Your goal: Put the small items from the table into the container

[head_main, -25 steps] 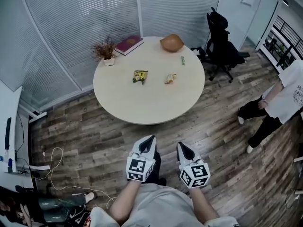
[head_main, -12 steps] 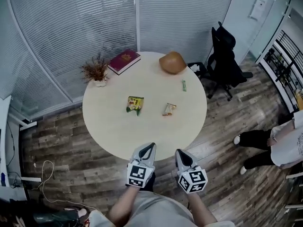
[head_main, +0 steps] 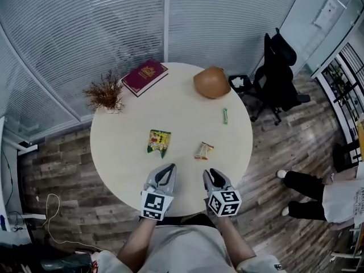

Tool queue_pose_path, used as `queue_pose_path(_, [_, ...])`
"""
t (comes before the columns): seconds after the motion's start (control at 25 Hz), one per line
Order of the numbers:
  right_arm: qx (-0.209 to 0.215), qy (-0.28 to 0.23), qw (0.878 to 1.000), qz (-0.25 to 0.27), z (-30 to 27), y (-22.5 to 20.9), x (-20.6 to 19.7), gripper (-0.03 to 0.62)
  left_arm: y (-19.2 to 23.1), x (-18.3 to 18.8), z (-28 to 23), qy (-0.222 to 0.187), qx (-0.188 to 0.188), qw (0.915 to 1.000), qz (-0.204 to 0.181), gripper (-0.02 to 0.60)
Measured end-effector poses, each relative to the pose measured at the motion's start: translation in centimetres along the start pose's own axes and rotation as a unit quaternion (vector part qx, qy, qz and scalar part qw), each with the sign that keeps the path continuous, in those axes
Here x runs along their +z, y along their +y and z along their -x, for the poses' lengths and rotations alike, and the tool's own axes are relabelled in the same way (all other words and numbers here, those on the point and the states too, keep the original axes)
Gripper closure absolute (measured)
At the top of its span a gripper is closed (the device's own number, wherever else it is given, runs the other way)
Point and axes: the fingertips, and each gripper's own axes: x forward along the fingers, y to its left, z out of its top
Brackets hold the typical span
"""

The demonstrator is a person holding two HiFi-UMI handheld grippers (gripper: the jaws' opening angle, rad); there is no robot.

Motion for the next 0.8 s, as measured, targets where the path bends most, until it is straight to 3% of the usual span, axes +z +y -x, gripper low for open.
queue_pose_path(0.2, [-0.044,0.051,0.997,-0.026,-6.3,-5.0,-2.6,0.365,2.0,0.1,-2.3,0.006,0.016,0.9997,0.018,0.581])
queue_pose_path(0.24, [-0.049,0.066,0.996,-0.029,-7.6,-5.9,-3.4,0.359,2.4,0.1,-2.7,0.009,0.022,0.9995,0.021,0.581])
queue_pose_path(0.44, [-0.054,0.139,0.988,-0.051,-12.1,-9.0,-7.4,0.372,3.9,-0.2,-4.7,0.024,0.061,0.9972,0.035,0.581])
queue_pose_path(0.8, [-0.028,0.189,0.982,0.006,-15.0,-9.5,-9.4,0.447,5.2,-1.7,-5.9,0.050,0.121,0.9893,0.066,0.581])
